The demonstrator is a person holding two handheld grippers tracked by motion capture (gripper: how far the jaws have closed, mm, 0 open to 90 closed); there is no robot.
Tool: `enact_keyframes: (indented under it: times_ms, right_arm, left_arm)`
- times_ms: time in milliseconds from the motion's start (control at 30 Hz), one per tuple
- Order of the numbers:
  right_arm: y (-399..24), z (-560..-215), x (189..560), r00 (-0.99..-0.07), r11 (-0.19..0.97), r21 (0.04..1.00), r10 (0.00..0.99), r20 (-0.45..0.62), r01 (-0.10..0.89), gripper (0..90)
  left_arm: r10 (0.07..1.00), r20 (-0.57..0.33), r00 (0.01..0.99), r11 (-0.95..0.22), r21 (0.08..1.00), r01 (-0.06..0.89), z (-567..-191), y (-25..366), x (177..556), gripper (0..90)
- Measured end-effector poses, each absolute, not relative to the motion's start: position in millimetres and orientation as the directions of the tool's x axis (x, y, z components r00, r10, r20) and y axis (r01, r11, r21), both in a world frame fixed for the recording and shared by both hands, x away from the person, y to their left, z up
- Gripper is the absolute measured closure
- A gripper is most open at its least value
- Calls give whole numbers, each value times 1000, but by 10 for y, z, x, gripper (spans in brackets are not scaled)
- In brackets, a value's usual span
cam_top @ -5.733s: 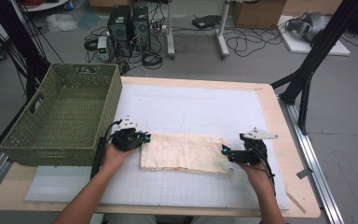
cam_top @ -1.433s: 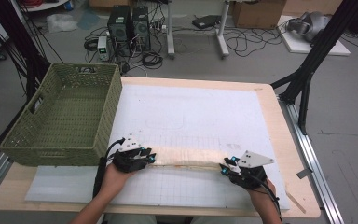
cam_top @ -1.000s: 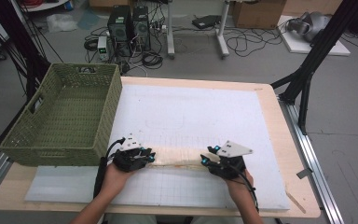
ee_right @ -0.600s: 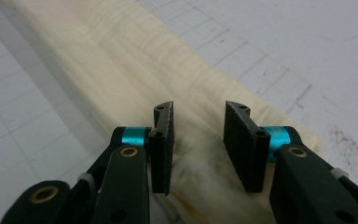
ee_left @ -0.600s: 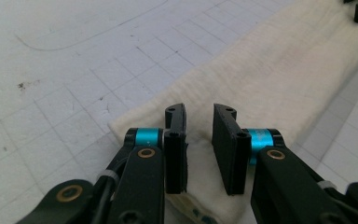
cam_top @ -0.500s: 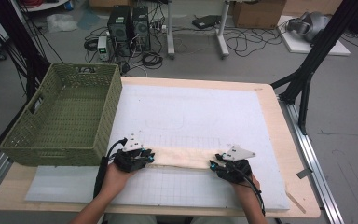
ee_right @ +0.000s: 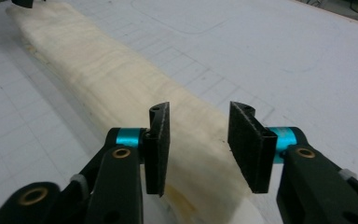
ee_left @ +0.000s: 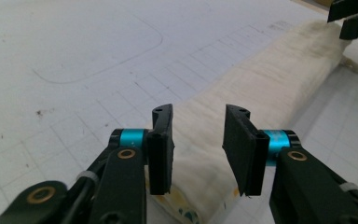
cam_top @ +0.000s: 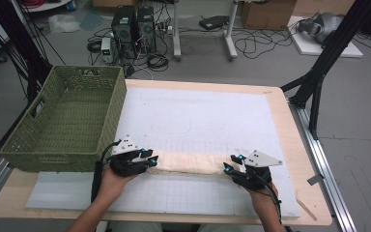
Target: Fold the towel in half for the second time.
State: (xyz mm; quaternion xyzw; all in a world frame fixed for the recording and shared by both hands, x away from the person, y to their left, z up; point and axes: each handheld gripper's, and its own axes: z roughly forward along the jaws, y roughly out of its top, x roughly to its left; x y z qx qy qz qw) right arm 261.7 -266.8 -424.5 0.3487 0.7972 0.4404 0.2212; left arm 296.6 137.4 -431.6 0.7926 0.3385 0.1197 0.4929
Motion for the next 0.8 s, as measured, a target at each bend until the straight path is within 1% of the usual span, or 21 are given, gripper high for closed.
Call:
enact_keyframes:
  times_ms: [67, 133, 233, 333, 500, 700, 767, 800]
  right_arm:
    - [-2712, -4282, 2602, -660, 390, 841, 749, -52, 375, 666]
    - [-2737, -4335, 2592, -663, 411, 821, 746, -53, 397, 695]
    - [-2748, -4388, 2596, -665, 435, 798, 744, -57, 417, 719]
    - [-2773, -4458, 2627, -665, 442, 782, 745, -47, 440, 724]
    - [-2772, -4483, 2631, -662, 437, 778, 749, -36, 452, 726]
    - [-2782, -4498, 2624, -661, 428, 783, 750, -28, 451, 723]
    - [-2786, -4495, 2625, -656, 422, 785, 754, -27, 453, 697]
    - [-2788, -4489, 2623, -655, 416, 788, 755, -22, 454, 670]
  left_arm:
    - [662, -126, 739, -316, 847, 428, -4354, 1386, 2962, 694]
    - [673, -120, 730, -333, 832, 444, -4390, 1396, 2967, 728]
    - [682, -102, 725, -362, 813, 455, -4430, 1401, 2975, 751]
    - [693, -92, 715, -374, 802, 466, -4458, 1390, 2974, 765]
    - [695, -53, 717, -397, 803, 445, -4469, 1377, 2963, 783]
    - [697, -51, 716, -390, 810, 438, -4485, 1384, 2953, 782]
    - [702, -66, 709, -376, 811, 448, -4484, 1394, 2957, 767]
    - [709, -78, 701, -365, 810, 459, -4479, 1404, 2962, 737]
